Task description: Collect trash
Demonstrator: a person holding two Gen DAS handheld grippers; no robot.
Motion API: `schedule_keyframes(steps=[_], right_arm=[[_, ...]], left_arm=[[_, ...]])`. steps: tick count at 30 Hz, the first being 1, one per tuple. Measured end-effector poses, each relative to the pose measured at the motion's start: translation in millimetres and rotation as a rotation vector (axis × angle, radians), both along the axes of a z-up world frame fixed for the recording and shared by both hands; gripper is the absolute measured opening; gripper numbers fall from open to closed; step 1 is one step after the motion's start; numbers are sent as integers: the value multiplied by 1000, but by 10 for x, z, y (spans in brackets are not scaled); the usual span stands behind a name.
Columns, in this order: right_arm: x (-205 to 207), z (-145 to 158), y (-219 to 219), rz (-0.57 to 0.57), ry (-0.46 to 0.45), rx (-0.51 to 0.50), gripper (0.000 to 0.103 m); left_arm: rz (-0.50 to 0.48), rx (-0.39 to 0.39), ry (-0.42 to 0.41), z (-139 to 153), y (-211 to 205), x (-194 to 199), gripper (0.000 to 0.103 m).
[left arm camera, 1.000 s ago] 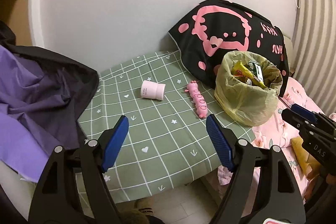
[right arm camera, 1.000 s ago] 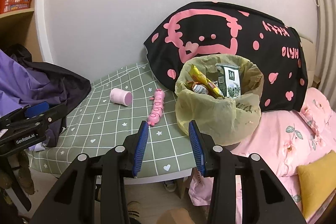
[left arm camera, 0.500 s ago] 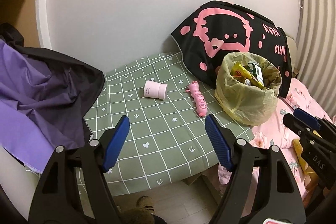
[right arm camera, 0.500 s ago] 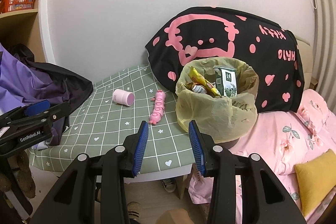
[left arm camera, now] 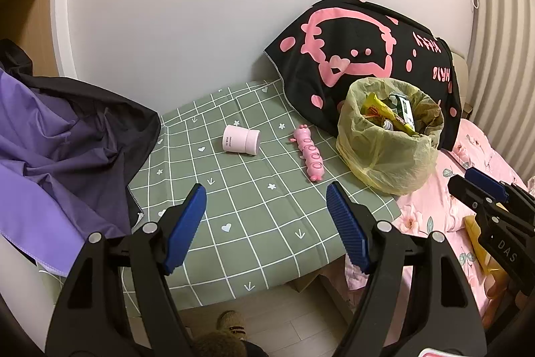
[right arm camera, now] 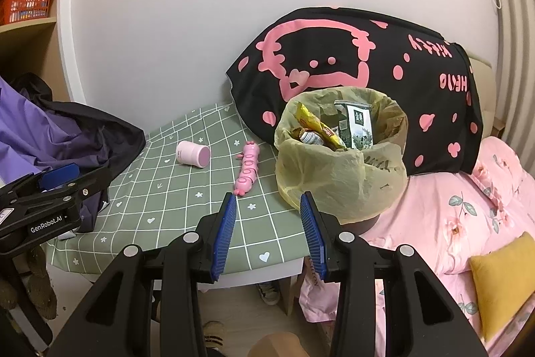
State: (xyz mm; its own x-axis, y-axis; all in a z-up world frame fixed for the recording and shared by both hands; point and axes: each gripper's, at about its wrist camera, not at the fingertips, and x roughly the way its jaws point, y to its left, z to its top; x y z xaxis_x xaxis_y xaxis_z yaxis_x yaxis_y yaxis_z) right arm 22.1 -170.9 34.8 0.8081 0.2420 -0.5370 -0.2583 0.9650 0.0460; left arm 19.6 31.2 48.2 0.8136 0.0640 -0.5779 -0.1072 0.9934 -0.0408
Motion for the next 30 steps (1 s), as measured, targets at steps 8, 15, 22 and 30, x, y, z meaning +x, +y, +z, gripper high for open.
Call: schedule_keyframes(steps=[8, 15, 22, 30], right_arm=[[-1, -14, -15, 0, 1, -2, 38], [-6, -26, -38, -7, 4, 3, 38], [-19, -39, -44, -18, 6, 4, 38], [-16, -40, -50, -28, 7, 8, 38]], left_arm=[[-5, -3, 0, -8, -8, 3, 70], [-10, -3, 2, -14, -29, 2, 70], [-26, -5, 6, -36, -39, 9, 70], [-27, -7, 4, -34, -52, 3, 70]])
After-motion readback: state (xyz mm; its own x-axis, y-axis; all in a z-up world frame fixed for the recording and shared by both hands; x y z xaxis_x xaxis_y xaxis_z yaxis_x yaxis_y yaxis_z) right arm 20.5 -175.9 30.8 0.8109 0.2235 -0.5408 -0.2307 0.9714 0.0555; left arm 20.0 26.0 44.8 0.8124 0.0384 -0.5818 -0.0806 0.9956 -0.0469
